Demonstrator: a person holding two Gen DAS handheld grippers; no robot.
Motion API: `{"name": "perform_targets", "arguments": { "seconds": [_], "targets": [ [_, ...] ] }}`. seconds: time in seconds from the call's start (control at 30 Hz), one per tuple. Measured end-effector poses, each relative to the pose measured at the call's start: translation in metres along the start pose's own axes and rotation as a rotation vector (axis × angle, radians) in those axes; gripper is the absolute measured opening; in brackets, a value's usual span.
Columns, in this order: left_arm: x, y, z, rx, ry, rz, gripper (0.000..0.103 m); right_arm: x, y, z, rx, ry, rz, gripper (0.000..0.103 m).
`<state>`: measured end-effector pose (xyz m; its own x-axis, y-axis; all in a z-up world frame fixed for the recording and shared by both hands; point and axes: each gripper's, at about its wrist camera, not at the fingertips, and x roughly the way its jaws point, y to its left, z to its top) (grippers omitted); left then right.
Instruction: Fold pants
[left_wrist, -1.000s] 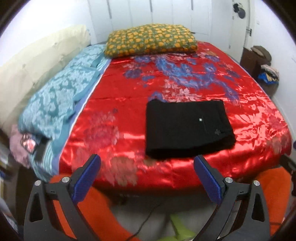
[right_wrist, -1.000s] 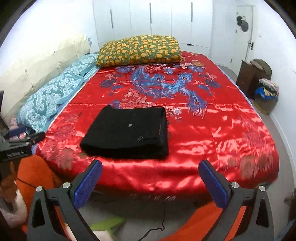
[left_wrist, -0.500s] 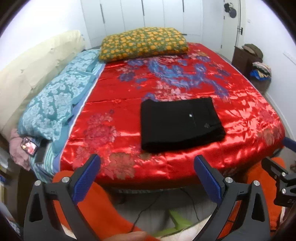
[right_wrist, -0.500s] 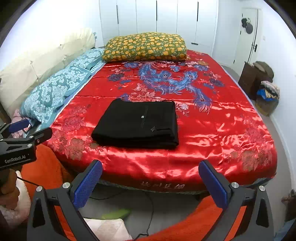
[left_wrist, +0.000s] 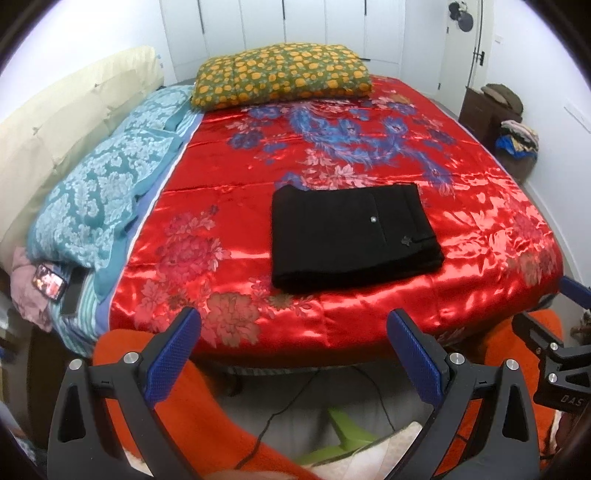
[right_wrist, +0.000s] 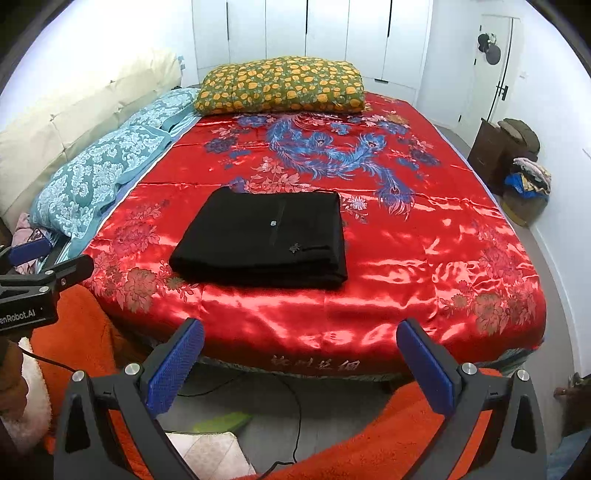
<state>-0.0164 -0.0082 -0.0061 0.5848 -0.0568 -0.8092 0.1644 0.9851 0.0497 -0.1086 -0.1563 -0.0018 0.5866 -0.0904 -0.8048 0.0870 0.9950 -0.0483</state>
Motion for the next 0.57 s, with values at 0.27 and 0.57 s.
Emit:
{"name": "perform_targets", "arguments": {
  "seconds": [0.27,0.57],
  "targets": [
    [0.0034,-0.0014,-0.0002,-0.003,0.016,-0.005,0.101,0.0048,-0.001,-0.0013,0.002,0.014,0.006,0.103],
    [0.0027,-0.0032,-0.0013,-0.001,0.012,-0.015,0.101,0.005,-0.0004,-0.0002,0.004,0.004,0.006,0.103]
  ]
}}
